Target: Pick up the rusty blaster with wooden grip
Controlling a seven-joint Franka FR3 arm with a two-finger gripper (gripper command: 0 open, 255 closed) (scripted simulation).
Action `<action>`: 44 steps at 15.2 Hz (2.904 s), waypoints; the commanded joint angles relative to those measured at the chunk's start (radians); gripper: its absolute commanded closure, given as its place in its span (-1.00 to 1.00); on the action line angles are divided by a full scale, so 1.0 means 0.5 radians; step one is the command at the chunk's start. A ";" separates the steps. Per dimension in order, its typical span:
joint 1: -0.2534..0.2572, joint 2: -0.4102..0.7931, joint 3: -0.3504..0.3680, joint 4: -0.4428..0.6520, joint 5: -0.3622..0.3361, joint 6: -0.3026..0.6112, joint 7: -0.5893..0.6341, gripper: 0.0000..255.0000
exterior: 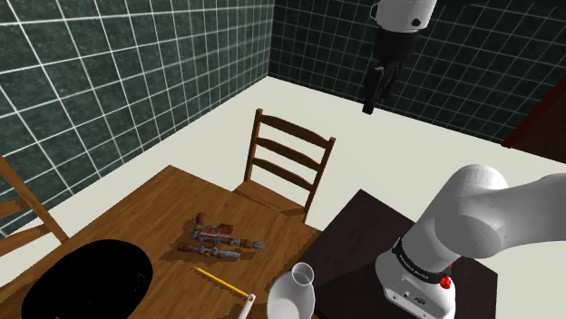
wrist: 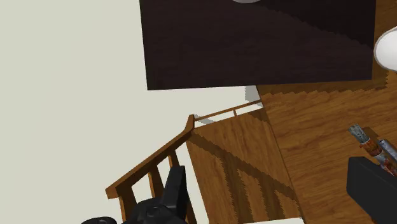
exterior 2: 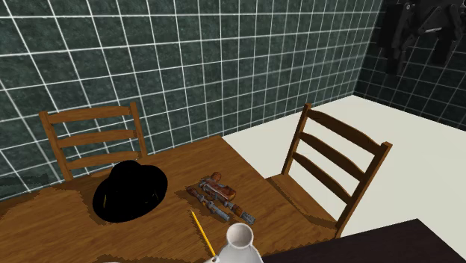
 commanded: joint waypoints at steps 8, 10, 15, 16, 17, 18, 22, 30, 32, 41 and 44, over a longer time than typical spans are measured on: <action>0.105 0.159 -0.029 -0.312 0.128 0.483 -0.089 -1.00; 0.138 0.230 -0.034 -0.381 0.168 0.626 -0.121 -1.00; 0.231 0.457 -0.040 -0.508 0.277 0.991 -0.213 -1.00; 0.252 0.511 -0.040 -0.526 0.301 1.064 -0.235 -1.00; 0.272 0.567 -0.040 -0.540 0.327 1.137 -0.257 -1.00; 0.294 0.626 -0.039 -0.553 0.353 1.209 -0.281 -1.00; 0.386 0.883 -0.037 -0.572 0.473 1.492 -0.391 -1.00; 0.579 1.462 -0.002 -0.473 0.806 1.979 -0.703 -1.00; 0.620 1.612 0.020 -0.421 0.909 2.076 -0.800 -1.00; 0.693 2.266 0.229 -0.073 1.322 2.384 -1.228 -1.00; 0.686 2.364 0.258 -0.033 1.362 2.442 -1.281 -1.00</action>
